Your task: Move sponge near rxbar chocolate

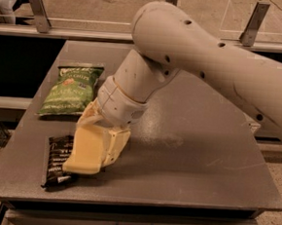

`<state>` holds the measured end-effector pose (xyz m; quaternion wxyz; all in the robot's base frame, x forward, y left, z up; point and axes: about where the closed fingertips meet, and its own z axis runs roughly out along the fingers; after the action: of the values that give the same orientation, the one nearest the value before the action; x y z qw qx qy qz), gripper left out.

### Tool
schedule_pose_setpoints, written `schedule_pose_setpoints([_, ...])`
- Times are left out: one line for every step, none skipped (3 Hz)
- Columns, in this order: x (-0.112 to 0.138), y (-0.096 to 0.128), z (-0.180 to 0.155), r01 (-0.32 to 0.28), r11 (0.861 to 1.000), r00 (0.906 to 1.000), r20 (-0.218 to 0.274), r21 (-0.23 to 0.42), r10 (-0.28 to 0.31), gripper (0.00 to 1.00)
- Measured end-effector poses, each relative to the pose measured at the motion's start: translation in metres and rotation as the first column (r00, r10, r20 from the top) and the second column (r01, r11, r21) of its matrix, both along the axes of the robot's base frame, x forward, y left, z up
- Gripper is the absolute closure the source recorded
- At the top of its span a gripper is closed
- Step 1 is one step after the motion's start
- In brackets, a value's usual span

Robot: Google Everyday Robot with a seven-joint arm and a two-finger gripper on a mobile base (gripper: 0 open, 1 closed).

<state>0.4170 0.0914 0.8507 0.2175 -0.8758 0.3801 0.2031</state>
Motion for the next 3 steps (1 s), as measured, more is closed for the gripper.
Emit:
schedule_pose_setpoints([0.007, -0.007, -0.004, -0.042, 0.999, 0.9987, -0.029, 0.006, 0.042, 0.59])
schedule_pose_setpoints([0.004, -0.017, -0.002, -0.105, 0.994, 0.994, -0.029, 0.024, 0.106, 0.36])
schedule_pose_setpoints([0.003, -0.016, -0.002, -0.11, 0.994, 0.9935, -0.027, 0.024, 0.111, 0.13])
